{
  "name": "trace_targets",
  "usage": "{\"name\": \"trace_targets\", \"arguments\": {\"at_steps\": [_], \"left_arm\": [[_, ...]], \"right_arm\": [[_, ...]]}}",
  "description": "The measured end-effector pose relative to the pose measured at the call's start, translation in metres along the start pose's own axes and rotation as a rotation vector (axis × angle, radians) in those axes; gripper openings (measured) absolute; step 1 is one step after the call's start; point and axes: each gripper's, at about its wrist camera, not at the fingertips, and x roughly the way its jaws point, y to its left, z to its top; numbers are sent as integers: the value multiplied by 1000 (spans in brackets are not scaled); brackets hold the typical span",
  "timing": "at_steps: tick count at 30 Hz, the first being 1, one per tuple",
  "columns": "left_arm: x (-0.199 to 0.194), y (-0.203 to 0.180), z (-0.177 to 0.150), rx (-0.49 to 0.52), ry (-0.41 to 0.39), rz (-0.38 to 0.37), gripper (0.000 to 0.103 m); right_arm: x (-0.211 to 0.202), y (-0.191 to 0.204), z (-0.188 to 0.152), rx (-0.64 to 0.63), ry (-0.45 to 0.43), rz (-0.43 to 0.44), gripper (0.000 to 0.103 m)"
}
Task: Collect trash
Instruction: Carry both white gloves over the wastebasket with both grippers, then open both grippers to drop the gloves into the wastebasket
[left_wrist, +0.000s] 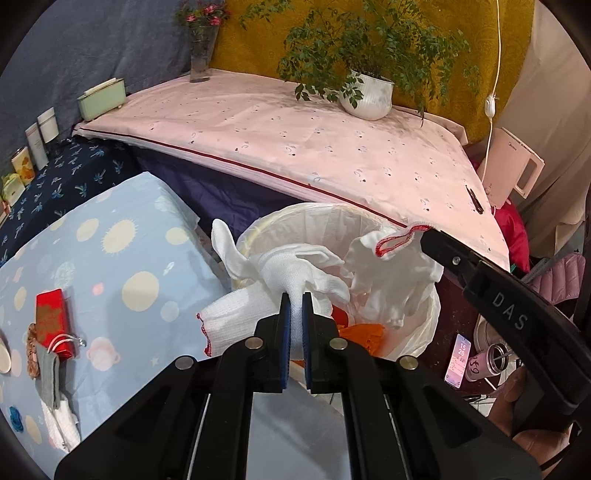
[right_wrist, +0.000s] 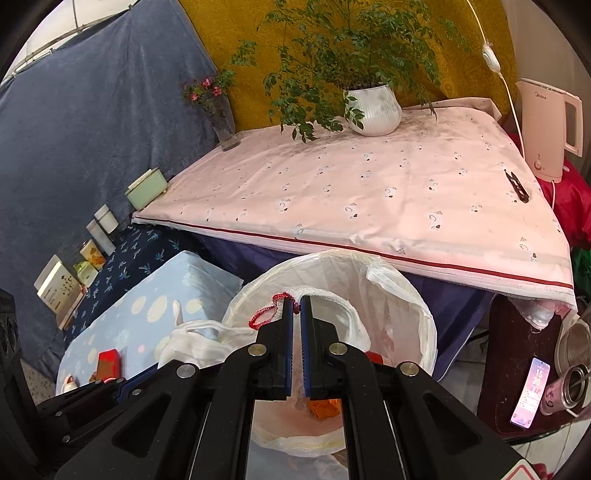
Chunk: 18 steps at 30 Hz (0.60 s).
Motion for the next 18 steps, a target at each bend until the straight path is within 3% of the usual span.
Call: {"name": "trace_targets", "arguments": {"at_steps": [5,9,18], "left_arm": [[7,-1,2,0,2,8,7],[11,1,4,-16,7,24,26],[9,11,3,-39,9,33,28]], "right_arm": [[5,-2,0,9,1,-12,13],[6,-5,0,25,-5,-19,31],[5,-2,0,15,-6,-28,34]]}}
